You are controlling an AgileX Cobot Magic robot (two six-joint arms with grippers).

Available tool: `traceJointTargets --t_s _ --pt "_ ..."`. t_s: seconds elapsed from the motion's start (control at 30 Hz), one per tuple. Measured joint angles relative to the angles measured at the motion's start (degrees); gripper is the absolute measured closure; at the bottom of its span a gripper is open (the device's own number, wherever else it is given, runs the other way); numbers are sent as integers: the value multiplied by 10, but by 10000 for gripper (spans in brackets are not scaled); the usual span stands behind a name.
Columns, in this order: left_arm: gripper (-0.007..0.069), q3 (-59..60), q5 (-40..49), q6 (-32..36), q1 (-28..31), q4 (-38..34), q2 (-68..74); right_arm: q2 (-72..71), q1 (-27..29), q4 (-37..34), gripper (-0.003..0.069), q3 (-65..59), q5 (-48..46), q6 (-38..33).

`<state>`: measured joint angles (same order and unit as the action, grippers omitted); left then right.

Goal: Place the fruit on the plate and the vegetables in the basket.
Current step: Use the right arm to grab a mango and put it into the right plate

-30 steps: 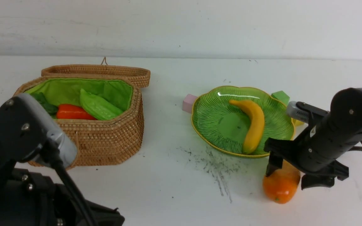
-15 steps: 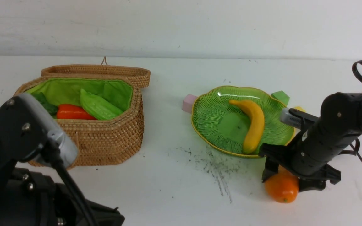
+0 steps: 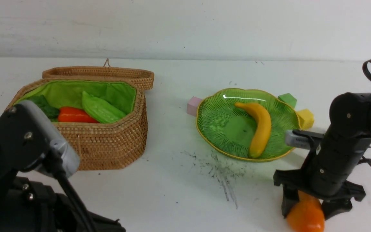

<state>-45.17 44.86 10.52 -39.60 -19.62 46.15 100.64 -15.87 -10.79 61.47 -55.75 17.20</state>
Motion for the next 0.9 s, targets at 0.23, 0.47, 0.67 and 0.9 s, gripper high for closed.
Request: traceJointTargets --t_s 0.23,0.47,0.67,0.9 --pt "638 0 -89 0 0 0 0 -88 -37 -2 91 49 57 -34" --pt "638 0 -197 0 0 -1 0 -25 -38 -42 91 156 232 -145" --pt "638 0 -208 0 0 -2 0 88 -38 -46 91 231 276 -191" --pt "638 0 -198 -1 0 -2 0 127 -38 -47 27 256 277 -196"
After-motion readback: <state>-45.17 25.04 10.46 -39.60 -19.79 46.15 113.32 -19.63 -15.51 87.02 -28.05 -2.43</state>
